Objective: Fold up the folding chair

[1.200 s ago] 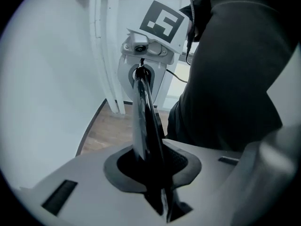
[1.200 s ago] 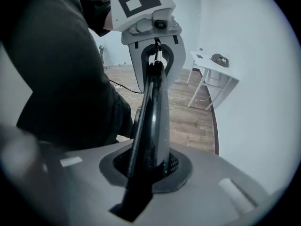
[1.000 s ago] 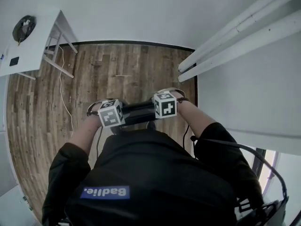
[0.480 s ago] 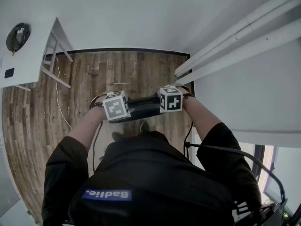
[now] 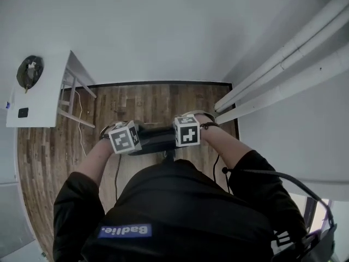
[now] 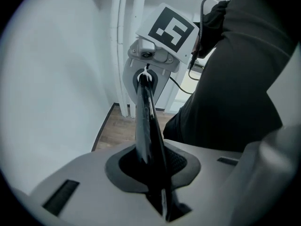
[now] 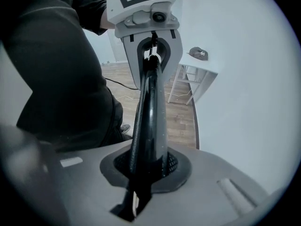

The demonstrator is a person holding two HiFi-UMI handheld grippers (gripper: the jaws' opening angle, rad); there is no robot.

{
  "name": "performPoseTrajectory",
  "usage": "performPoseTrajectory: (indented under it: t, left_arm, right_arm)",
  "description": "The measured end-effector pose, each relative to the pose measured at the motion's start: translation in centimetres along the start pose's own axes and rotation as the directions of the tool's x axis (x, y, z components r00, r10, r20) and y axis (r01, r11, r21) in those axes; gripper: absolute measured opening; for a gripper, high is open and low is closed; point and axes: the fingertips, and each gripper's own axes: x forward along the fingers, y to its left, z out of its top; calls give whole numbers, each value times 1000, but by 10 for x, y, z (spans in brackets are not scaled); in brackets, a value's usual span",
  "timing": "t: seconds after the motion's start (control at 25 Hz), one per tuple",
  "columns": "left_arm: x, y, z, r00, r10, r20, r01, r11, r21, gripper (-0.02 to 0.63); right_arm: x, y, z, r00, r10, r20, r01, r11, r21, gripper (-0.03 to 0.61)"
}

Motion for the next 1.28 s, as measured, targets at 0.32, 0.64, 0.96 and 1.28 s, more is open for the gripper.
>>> performPoseTrajectory:
  t: [0.32,0.64,0.96,1.28]
  left_arm:
    - [2,92,7,999,11,-52,-15,998,-66,69]
    - [-9,174,5,999,7,-50,-11,998,-70,69]
    - [-45,299,-29,999,-36,-11,36,999,6,69]
    - [-68,389,-46,998,-58,23,56,997,54,69]
  right_arm:
    - [-5,-92,-18,1000,-3,25,4,999,-32,41]
    - [-9,-175,-23,1000,0,19,0,1000,11,40]
    - [-14,-298,8,1000,-10,-23,12,995,98,40]
    - [-13,-391,25,997,-38,-66,49,984,174,40]
